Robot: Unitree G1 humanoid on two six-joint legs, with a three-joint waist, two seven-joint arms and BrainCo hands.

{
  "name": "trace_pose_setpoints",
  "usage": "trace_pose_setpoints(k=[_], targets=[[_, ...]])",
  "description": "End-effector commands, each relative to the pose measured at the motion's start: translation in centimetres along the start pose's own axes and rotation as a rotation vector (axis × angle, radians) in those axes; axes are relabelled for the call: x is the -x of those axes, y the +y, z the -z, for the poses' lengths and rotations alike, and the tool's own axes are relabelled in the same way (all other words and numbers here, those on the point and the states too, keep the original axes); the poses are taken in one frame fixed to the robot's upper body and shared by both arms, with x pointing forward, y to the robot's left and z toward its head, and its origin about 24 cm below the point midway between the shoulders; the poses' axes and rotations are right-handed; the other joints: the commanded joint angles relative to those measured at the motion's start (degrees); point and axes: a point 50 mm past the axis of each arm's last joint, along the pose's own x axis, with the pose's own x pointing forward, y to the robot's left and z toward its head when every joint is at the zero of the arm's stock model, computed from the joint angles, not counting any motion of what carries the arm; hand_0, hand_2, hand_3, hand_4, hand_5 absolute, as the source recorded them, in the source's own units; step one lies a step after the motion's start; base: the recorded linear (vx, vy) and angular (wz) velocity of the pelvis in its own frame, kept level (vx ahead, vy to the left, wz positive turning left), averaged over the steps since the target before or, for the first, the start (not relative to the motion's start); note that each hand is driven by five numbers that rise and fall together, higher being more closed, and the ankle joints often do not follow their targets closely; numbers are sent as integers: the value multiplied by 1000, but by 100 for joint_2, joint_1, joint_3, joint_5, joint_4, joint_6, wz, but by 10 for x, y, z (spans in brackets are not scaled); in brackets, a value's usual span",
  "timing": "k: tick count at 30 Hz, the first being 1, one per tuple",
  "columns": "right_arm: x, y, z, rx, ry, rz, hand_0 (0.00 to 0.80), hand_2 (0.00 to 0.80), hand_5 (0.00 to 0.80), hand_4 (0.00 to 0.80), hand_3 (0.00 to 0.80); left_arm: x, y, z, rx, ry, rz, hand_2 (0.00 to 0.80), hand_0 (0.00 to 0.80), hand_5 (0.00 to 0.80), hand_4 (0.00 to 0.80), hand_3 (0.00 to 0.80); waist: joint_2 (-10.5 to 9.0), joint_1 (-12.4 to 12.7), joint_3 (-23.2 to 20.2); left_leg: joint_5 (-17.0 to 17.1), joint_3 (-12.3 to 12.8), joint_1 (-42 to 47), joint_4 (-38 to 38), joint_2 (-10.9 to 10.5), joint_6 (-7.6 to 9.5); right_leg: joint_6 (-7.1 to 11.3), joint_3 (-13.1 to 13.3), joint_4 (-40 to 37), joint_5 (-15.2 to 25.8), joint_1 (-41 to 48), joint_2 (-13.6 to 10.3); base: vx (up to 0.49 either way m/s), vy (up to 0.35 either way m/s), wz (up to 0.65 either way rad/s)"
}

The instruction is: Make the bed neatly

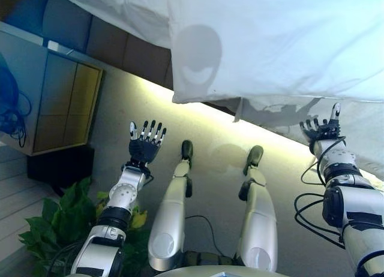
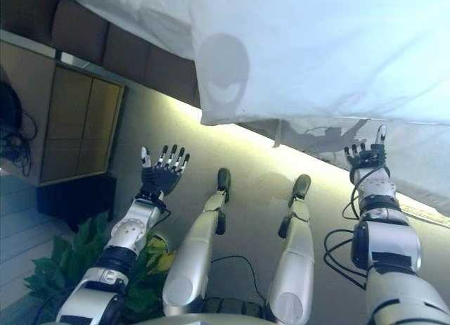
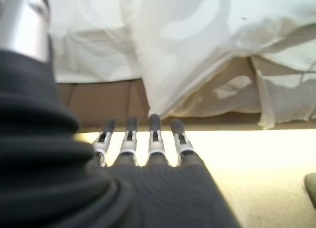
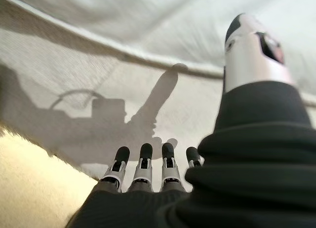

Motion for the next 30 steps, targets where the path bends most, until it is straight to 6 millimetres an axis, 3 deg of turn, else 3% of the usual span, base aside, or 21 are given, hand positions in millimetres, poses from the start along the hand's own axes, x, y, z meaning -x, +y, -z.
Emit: trace_pose_setpoints(k=[1, 7, 19, 30], targets=[[6, 9, -54, -11, -159, -48, 0, 0, 0, 0, 0, 4, -8, -3, 30, -28, 44, 0, 0, 0, 0, 0, 411, -88, 30, -61, 136, -260, 313, -250, 107, 177, 33, 438, 91, -222, 91, 18, -81, -8], [13, 31, -82, 8, -262, -140, 0, 0, 0, 0, 0, 13, -8, -17, 24, -58, 29, 0, 0, 0, 0, 0, 427, -53, 30, -82, 137, -244, 269, -195, 57, 162, -4, 517, -23, -231, 150, 13, -103, -7], [43, 126, -129, 64, -411, -372, 0, 0, 0, 0, 0, 19, -18, -45, -8, -96, 24, 0, 0, 0, 0, 0, 430, 154, 30, 200, 15, -294, 0, -64, -33, 69, -138, 692, -105, -309, 304, 8, -102, -2], [57, 167, -127, 93, -405, -503, 0, 0, 0, 0, 0, 23, -20, -56, -26, -113, 29, 0, 0, 0, 0, 0, 457, 290, 30, 413, -81, -433, -163, 65, -113, 10, -278, 913, -200, -473, 322, 16, -75, 5]])
